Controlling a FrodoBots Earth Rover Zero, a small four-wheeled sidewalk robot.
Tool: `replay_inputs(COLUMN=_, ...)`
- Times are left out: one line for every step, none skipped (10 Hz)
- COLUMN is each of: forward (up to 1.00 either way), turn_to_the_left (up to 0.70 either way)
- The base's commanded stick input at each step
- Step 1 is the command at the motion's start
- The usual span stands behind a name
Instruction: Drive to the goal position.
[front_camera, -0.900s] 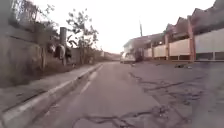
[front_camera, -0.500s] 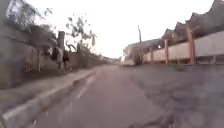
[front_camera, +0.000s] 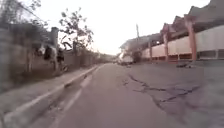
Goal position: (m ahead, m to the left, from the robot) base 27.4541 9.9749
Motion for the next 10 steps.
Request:
replay_inputs(forward=1.00, turn_to_the_left=-0.40)
replay_inputs(forward=1.00, turn_to_the_left=-0.40)
replay_inputs(forward=0.70, turn_to_the_left=-0.28)
replay_inputs(forward=0.07, turn_to_the_left=-0.03)
replay_inputs(forward=0.00, turn_to_the_left=0.00)
replay_inputs(forward=1.00, turn_to_the_left=0.00)
replay_inputs(forward=1.00, turn_to_the_left=0.00)
replay_inputs(forward=1.00, turn_to_the_left=0.00)
replay_inputs(forward=1.00, turn_to_the_left=0.00)
replay_inputs(forward=1.00, turn_to_the_left=0.00)
